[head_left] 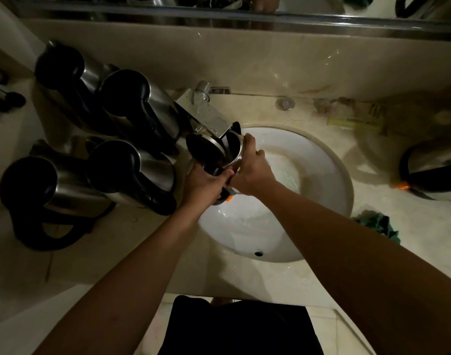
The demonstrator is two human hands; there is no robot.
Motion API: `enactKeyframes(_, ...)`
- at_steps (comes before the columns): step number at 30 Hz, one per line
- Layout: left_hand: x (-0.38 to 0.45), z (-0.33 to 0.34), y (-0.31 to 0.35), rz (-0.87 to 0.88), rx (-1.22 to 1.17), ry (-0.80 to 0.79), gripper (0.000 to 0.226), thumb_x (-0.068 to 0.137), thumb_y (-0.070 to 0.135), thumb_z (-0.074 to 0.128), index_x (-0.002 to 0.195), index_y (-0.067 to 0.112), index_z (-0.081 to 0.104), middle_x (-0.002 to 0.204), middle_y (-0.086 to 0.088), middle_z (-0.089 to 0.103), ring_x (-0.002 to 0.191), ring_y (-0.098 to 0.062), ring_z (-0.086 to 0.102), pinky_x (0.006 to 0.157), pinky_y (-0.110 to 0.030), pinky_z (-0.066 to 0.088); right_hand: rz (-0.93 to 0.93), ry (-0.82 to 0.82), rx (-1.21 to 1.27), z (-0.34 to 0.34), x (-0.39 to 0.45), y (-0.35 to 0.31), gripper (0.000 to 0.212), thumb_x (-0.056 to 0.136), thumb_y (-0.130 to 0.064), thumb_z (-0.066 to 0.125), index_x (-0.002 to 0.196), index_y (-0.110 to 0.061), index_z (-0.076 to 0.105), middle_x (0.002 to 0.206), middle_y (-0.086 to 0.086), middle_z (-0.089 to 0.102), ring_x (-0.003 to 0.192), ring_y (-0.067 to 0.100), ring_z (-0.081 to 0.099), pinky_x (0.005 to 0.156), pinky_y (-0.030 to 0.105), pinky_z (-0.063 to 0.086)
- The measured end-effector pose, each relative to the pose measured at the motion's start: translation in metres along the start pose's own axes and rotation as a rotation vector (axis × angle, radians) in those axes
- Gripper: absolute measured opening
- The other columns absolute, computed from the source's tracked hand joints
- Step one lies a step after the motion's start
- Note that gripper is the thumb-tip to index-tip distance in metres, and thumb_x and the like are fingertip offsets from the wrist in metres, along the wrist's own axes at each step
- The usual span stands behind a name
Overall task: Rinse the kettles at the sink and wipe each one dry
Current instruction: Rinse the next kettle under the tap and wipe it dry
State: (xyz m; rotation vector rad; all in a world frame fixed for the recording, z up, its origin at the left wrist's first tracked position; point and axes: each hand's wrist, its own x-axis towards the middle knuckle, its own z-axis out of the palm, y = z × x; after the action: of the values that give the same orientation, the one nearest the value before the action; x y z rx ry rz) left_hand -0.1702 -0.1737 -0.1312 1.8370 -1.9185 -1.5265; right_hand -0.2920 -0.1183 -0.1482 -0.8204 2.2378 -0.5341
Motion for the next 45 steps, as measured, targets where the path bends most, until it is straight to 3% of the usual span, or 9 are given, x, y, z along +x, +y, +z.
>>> enactKeyframes(4, 0.002, 0.0, -0.001, -0.01, 0.003, 0.009, 0.062, 0.08, 0.044, 0.079, 0.132, 0.021, 0.054, 0.116, 0.003, 0.069, 0.082, -0.022, 0.074, 0.043, -0.016, 0.05, 0.001, -0.001, -0.001, 0.002, 0.002, -0.001, 0.111, 0.064, -0.029, 0.089, 0.145, -0.039, 0.014, 0.126, 0.016, 0.046, 0.111, 0.04, 0.058, 0.078, 0.04, 0.056)
enactKeyframes(11, 0.008, 0.001, -0.011, -0.023, -0.006, 0.041, 0.065, 0.074, 0.049, 0.081, 0.129, 0.027, 0.053, 0.119, 0.004, 0.068, 0.099, -0.025, 0.071, 0.082, -0.045, 0.062, -0.021, 0.017, -0.037, 0.004, 0.002, -0.003, 0.108, 0.063, -0.031, 0.089, 0.143, -0.036, 0.016, 0.125, 0.019, 0.047, 0.114, 0.043, 0.056, 0.08, 0.041, 0.052)
enactKeyframes(16, 0.008, -0.002, -0.009, -0.023, -0.007, 0.056, 0.065, 0.067, 0.056, 0.081, 0.122, 0.03, 0.057, 0.108, 0.009, 0.071, 0.087, -0.02, 0.074, 0.076, -0.042, 0.063, -0.02, 0.009, -0.033, 0.002, -0.001, -0.007, 0.108, 0.063, -0.031, 0.088, 0.143, -0.038, 0.015, 0.124, 0.019, 0.046, 0.113, 0.044, 0.057, 0.081, 0.041, 0.055)
enactKeyframes(21, 0.001, -0.003, -0.002, 0.0, -0.043, 0.017, 0.064, 0.075, 0.041, 0.084, 0.13, 0.026, 0.055, 0.11, 0.011, 0.067, 0.099, -0.016, 0.069, 0.08, -0.035, 0.061, 0.02, -0.01, -0.025, -0.003, -0.009, -0.01, 0.115, 0.063, -0.029, 0.09, 0.147, -0.039, 0.013, 0.129, 0.02, 0.047, 0.115, 0.043, 0.057, 0.086, 0.045, 0.058)
enactKeyframes(29, -0.006, -0.002, 0.004, 0.062, -0.04, 0.008, 0.059, 0.079, 0.03, 0.083, 0.132, 0.02, 0.057, 0.111, 0.009, 0.067, 0.097, -0.01, 0.064, 0.064, -0.009, 0.045, 0.066, -0.027, -0.011, -0.011, -0.017, -0.009, 0.114, 0.057, -0.032, 0.088, 0.143, -0.043, 0.014, 0.12, 0.014, 0.048, 0.106, 0.041, 0.06, 0.082, 0.053, 0.061)
enactKeyframes(33, -0.005, 0.0, 0.002, 0.033, -0.074, 0.005, 0.063, 0.079, 0.029, 0.084, 0.135, 0.021, 0.056, 0.115, 0.006, 0.068, 0.1, -0.013, 0.065, 0.085, -0.031, 0.058, 0.065, -0.025, -0.023, -0.01, -0.017, -0.009, 0.115, 0.06, -0.034, 0.088, 0.144, -0.044, 0.012, 0.123, 0.016, 0.049, 0.108, 0.041, 0.06, 0.083, 0.053, 0.061)
enactKeyframes(38, -0.002, -0.002, 0.004, 0.039, -0.043, 0.009, 0.061, 0.081, 0.031, 0.082, 0.135, 0.021, 0.055, 0.116, 0.01, 0.065, 0.101, -0.006, 0.058, 0.081, -0.023, 0.045, 0.064, -0.032, -0.048, -0.009, -0.013, -0.01, 0.116, 0.058, -0.036, 0.088, 0.144, -0.044, 0.012, 0.121, 0.015, 0.051, 0.106, 0.039, 0.062, 0.082, 0.052, 0.061)
enactKeyframes(43, -0.003, -0.003, -0.002, 0.014, -0.048, 0.007, 0.057, 0.08, 0.035, 0.081, 0.13, 0.026, 0.056, 0.113, 0.01, 0.067, 0.102, -0.013, 0.064, 0.07, -0.018, 0.048, 0.039, -0.022, -0.092, -0.007, -0.01, -0.013, 0.114, 0.061, -0.035, 0.089, 0.144, -0.041, 0.011, 0.125, 0.017, 0.051, 0.113, 0.04, 0.059, 0.084, 0.046, 0.059)
enactKeyframes(45, -0.001, -0.004, -0.002, 0.009, -0.05, 0.01, 0.055, 0.079, 0.036, 0.082, 0.127, 0.027, 0.055, 0.108, 0.011, 0.066, 0.102, -0.017, 0.066, 0.075, -0.027, 0.058, 0.025, -0.024, -0.11, -0.007, -0.009, -0.014, 0.111, 0.065, -0.034, 0.088, 0.144, -0.039, 0.01, 0.126, 0.018, 0.05, 0.113, 0.039, 0.058, 0.081, 0.042, 0.056)
